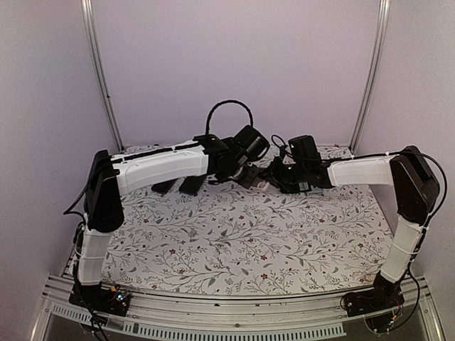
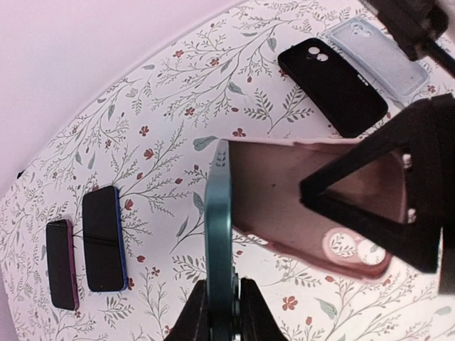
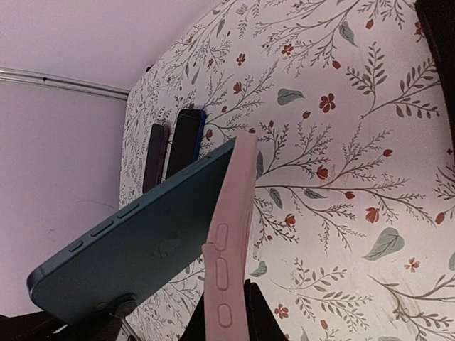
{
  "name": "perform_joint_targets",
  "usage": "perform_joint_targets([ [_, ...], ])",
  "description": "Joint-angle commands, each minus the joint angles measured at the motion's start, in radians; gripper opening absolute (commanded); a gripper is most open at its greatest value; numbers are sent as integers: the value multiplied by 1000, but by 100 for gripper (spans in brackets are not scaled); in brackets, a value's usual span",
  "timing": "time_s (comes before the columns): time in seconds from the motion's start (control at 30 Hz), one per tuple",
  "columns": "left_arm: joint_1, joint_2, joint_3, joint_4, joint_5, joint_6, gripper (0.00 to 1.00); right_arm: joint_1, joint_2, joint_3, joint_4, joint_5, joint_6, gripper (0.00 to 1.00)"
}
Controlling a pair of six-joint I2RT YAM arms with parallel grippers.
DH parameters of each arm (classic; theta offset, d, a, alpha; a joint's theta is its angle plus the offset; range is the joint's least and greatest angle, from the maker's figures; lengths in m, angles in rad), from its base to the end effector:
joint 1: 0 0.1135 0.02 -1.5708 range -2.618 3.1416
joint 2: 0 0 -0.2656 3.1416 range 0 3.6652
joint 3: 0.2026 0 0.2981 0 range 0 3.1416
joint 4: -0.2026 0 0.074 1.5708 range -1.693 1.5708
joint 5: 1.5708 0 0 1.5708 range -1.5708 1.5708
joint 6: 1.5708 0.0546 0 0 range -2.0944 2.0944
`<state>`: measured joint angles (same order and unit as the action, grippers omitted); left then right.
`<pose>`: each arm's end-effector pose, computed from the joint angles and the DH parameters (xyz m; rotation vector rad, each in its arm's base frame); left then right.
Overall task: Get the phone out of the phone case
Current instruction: Remove the phone case from the phone, then place the phone case at the center of the board.
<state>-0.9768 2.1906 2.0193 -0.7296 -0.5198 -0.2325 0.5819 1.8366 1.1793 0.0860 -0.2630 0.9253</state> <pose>0.3290 -0.4386 0.2439 0.6407 2.2293 0.0483 0.3800 0.2670 0.1703 0.2341 2.3421 1.1035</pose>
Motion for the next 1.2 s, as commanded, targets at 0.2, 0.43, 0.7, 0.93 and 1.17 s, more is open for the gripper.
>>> perform_joint_targets([
  [0.2,82,-345,-318,423,-33,285,0,-121,-130,-121,66,-37,-75,0],
  [0.43,89,-464,-667,874,35,620,0,-261,-194,-189,105,-81,-61,0],
  [0.7,103,-368,-782,1107,187,919,0,-457,-239,-272,198,-122,20,0],
  [0.93,135,-269,-736,1046,322,1026,0,-607,-256,-320,248,-111,77,0],
  [1.17,175,-152,-674,1020,277,1115,0,-671,-190,-313,297,-115,108,0],
])
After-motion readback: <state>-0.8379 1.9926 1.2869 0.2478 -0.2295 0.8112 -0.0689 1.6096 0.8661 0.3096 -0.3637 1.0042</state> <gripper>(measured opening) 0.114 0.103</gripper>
